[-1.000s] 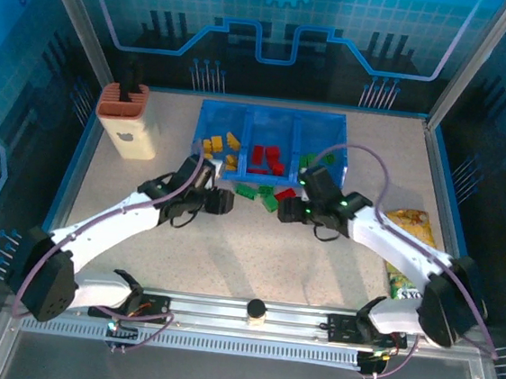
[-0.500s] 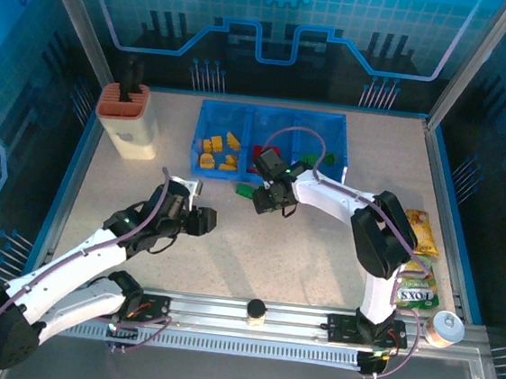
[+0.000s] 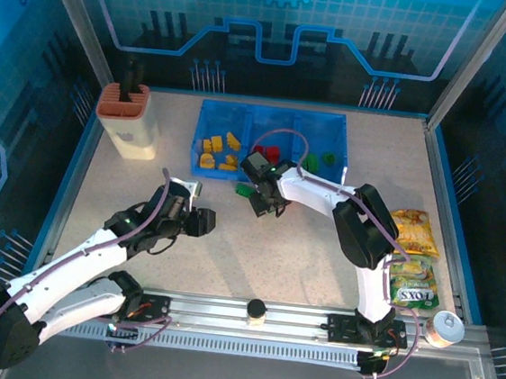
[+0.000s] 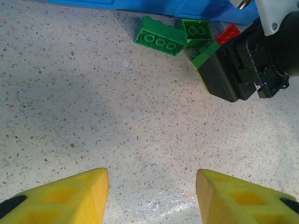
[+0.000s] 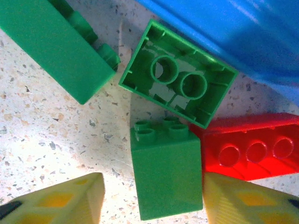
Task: Sort the legos into containers by color
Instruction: Pick up the lego from the center of the table.
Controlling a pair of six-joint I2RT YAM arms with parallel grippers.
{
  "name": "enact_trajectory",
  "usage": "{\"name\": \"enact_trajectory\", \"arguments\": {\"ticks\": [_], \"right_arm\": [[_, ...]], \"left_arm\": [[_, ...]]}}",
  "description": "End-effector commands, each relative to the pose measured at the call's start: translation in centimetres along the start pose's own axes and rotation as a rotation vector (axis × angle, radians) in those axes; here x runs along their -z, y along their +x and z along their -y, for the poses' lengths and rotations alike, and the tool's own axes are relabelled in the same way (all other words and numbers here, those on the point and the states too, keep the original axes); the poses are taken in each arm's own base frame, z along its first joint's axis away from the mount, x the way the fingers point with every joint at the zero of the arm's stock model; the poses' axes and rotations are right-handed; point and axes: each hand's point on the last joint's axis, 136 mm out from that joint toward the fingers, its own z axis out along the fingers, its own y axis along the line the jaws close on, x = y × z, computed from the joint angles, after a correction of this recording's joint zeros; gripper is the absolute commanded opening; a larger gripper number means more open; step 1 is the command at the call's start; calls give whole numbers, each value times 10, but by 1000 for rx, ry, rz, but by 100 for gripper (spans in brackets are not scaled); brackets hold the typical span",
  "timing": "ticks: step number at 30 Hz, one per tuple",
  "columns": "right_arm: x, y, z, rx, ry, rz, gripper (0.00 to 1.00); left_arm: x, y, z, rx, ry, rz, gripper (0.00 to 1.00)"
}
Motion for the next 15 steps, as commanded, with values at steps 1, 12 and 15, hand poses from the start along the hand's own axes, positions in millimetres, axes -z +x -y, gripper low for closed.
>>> {"name": "enact_trajectory", "arguments": {"ticks": [1,12,15], "right_arm": [[3,0,-6,41,32,-4,51],[39,-5,2,9,34,90,31],[66,-11,16,-38,15,162,30]], "left_arm": [[-1,3,-4,-3,-17,-3,53],[0,5,-8,-4,-34,0,53],[-1,6,-9,-3,-36,-3,53]]}}
